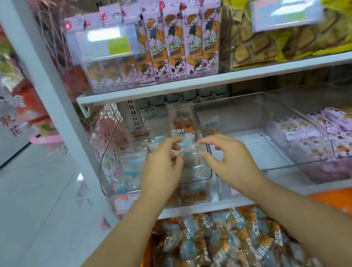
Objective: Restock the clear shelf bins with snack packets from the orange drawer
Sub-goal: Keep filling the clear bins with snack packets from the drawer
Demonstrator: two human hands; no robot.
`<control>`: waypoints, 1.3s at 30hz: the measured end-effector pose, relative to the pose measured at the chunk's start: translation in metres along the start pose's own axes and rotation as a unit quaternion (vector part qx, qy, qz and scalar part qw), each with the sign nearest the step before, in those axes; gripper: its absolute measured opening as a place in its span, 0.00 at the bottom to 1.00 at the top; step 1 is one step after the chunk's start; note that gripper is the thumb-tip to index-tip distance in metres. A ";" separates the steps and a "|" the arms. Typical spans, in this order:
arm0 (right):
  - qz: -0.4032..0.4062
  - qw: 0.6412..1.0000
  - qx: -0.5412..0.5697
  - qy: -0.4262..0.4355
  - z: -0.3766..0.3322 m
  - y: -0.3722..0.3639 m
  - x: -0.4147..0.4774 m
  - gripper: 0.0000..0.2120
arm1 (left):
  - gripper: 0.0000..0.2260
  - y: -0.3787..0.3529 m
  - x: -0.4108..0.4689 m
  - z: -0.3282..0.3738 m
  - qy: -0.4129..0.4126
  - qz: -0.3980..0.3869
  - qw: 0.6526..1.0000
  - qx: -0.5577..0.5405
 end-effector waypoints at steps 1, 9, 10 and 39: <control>0.017 0.999 -0.008 0.031 -0.010 0.007 -0.013 0.11 | 0.13 0.002 -0.017 0.002 -0.002 0.012 0.999 -0.033; -0.142 0.987 -0.010 -0.079 0.079 -0.012 -0.128 0.08 | 0.07 -0.076 -0.119 -0.031 0.046 -0.118 0.992 0.001; -0.179 0.975 -0.031 -0.125 0.103 -0.017 -0.142 0.08 | 0.08 -0.096 -0.125 -0.044 0.072 -0.168 0.983 0.011; -0.337 0.811 -0.165 -0.449 0.324 -0.087 -0.221 0.40 | 0.41 -0.286 -0.196 -0.165 0.344 -0.421 0.839 0.036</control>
Point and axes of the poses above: each hand's wrist, its own x-axis towards the middle knuckle, its own y-axis out of the back of the hand, z = x × y, the point moved 10 cm from there along x, towards the middle knuckle, and after that the axes turned 3 degrees about x, right-handed, at the moved point
